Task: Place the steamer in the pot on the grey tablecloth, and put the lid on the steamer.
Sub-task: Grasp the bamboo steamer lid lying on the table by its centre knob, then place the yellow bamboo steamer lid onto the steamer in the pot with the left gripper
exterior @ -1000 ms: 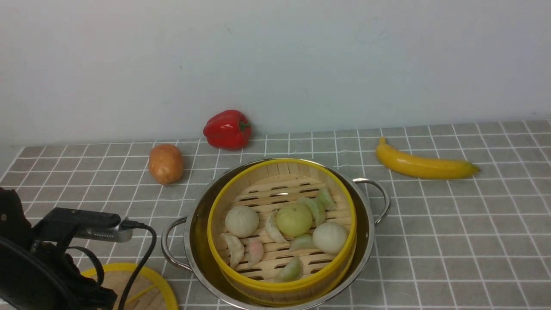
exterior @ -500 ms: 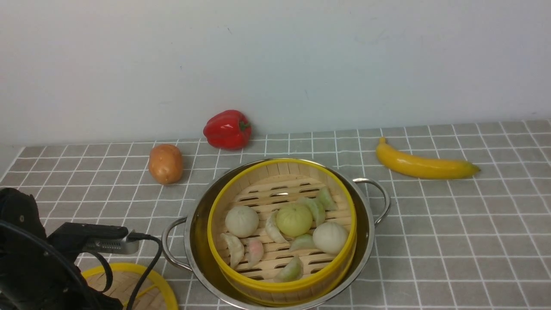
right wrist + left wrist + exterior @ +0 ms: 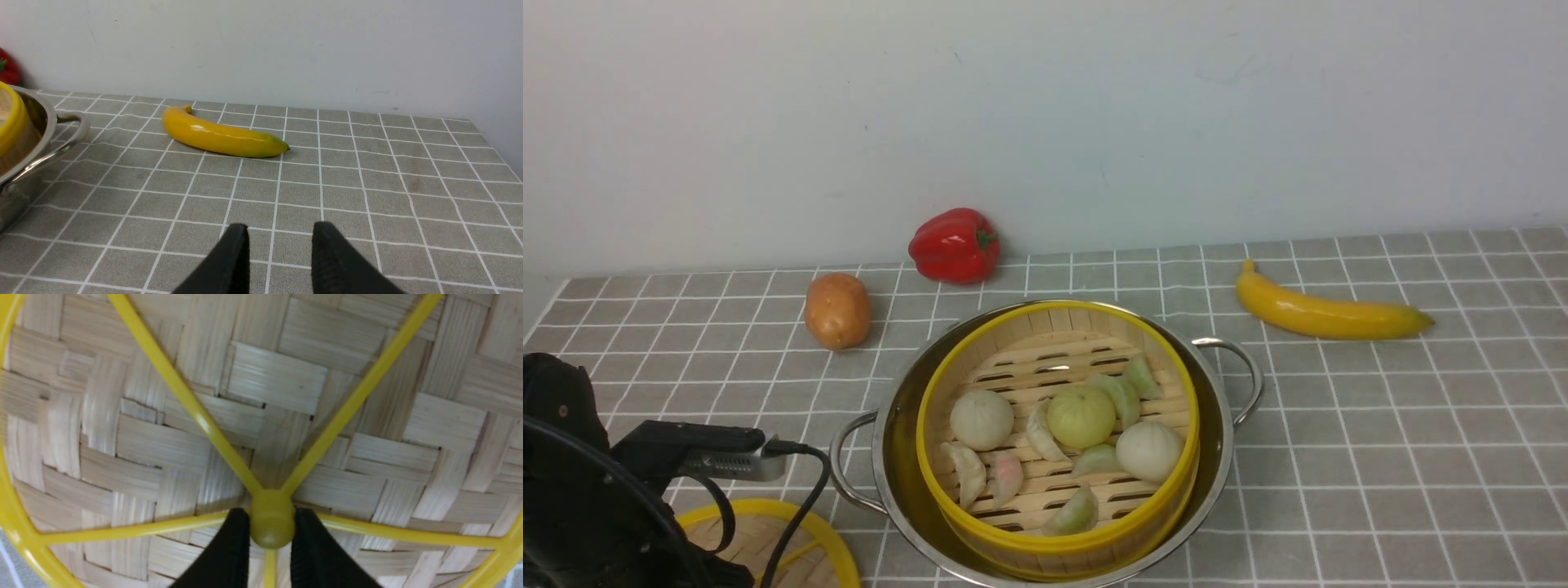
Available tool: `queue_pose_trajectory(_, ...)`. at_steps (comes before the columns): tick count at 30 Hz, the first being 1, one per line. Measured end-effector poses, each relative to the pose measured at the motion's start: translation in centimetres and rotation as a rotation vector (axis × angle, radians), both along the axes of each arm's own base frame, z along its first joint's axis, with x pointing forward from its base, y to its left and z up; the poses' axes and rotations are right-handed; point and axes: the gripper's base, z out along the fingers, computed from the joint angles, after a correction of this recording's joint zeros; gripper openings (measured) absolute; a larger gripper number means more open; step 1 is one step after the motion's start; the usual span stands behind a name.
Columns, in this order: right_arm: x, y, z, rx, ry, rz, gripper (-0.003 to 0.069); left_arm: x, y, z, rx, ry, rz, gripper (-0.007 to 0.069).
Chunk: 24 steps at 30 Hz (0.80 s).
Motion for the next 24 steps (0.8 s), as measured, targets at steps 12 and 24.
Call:
queue_pose_trajectory(12,0.0,0.0,0.0,0.0,0.0,0.0,0.0243,-0.2,0.9,9.0,0.111,-0.088,-0.049,0.012)
queue_pose_trajectory(24,0.0,0.0,0.0,0.0,0.0,0.0,0.0243,3.3,-1.5,18.1,-0.123,-0.429,-0.244,0.012)
